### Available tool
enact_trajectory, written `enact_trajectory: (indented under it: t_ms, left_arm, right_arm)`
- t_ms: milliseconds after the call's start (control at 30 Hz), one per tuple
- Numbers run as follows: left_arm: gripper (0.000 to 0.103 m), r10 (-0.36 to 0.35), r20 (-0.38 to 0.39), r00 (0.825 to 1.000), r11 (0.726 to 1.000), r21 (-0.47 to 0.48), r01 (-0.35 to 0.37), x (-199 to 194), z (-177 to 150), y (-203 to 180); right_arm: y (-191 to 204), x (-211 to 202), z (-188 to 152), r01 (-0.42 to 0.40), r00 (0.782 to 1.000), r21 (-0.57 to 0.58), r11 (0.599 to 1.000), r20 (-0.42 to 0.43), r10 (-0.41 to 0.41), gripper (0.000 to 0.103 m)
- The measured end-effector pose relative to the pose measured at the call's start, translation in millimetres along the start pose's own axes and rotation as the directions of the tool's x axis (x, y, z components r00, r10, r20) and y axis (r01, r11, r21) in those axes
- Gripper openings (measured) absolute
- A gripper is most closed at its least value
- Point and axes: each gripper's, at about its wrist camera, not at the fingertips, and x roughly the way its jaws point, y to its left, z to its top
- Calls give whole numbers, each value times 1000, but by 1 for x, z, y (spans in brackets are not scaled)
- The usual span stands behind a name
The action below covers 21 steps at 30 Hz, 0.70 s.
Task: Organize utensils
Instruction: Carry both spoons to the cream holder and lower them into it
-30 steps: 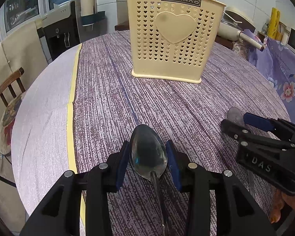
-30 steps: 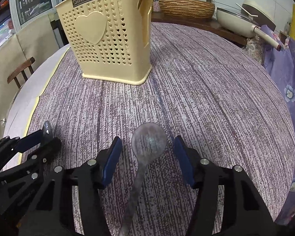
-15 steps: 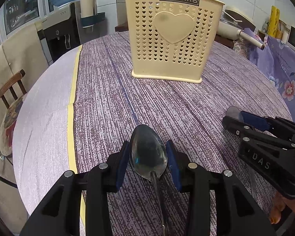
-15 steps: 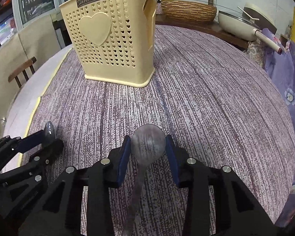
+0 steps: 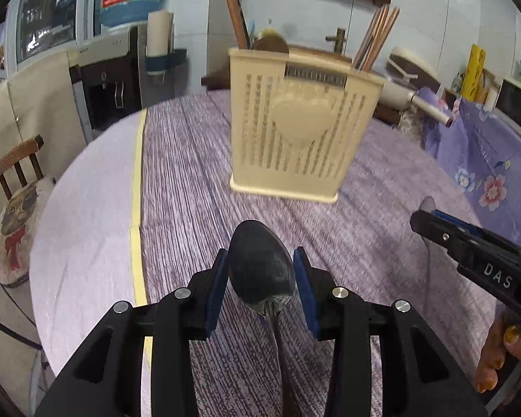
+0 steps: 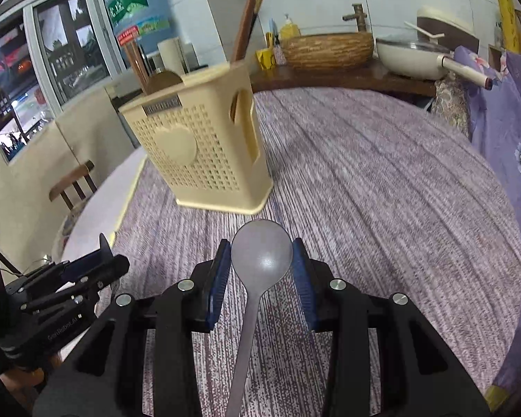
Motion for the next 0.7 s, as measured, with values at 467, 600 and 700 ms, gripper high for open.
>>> enact_trajectory:
  t_ms: [467, 600, 700]
  left_arm:
    - [37, -52, 110, 993, 999, 8, 51, -26, 29, -5]
    - [37, -61, 126, 990, 998, 13, 60, -31, 33, -4]
    - [37, -73, 137, 988, 997, 10, 72, -34, 39, -2]
  right_arm:
    - [11, -45, 25, -44, 994, -68, 997, 92, 50, 37]
    - [14, -49, 28, -58, 993, -82, 995, 97, 66, 37]
    - [16, -51, 32, -65, 991, -90, 994, 107, 74, 37]
